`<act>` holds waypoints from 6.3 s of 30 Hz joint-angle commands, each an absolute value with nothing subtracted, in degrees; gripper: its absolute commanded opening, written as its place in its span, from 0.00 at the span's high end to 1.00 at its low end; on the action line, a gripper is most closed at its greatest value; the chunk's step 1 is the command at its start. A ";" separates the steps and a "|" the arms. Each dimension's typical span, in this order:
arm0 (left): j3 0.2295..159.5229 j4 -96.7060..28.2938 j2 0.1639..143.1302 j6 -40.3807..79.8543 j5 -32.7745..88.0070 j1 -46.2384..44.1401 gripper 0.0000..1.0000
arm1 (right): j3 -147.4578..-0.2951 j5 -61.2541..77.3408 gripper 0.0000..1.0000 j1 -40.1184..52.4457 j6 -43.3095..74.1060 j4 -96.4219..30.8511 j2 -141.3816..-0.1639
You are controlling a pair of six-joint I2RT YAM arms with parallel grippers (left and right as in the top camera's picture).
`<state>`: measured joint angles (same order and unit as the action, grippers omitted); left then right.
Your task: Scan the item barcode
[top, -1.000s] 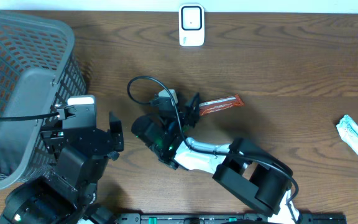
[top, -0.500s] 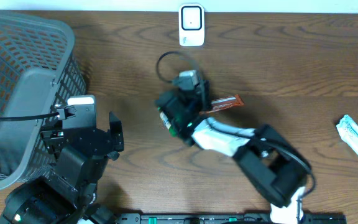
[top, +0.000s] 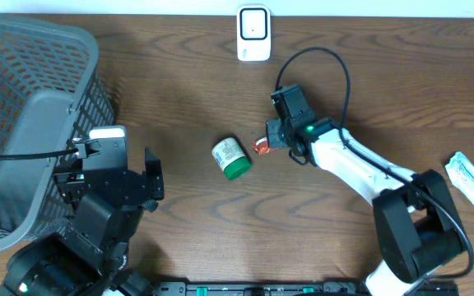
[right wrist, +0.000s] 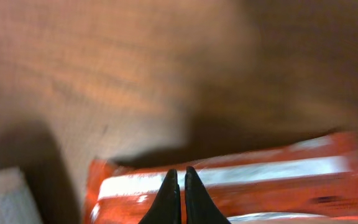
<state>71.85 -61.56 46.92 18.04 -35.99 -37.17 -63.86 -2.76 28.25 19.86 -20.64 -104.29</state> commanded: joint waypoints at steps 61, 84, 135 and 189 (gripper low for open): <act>72.23 -61.69 46.72 18.28 -36.69 -36.97 0.02 | -66.52 9.91 0.99 29.52 21.43 -28.56 -105.36; 72.23 -61.69 46.72 18.31 -36.69 -36.99 0.02 | -72.93 12.80 0.01 27.57 21.63 -35.35 -98.13; 72.23 -61.69 46.72 18.28 -36.69 -36.97 0.02 | -71.16 10.13 0.30 22.06 90.89 -29.39 -108.64; 72.23 -61.69 46.72 18.28 -36.69 -36.97 0.02 | -71.00 17.47 0.99 20.10 32.93 -26.87 -100.84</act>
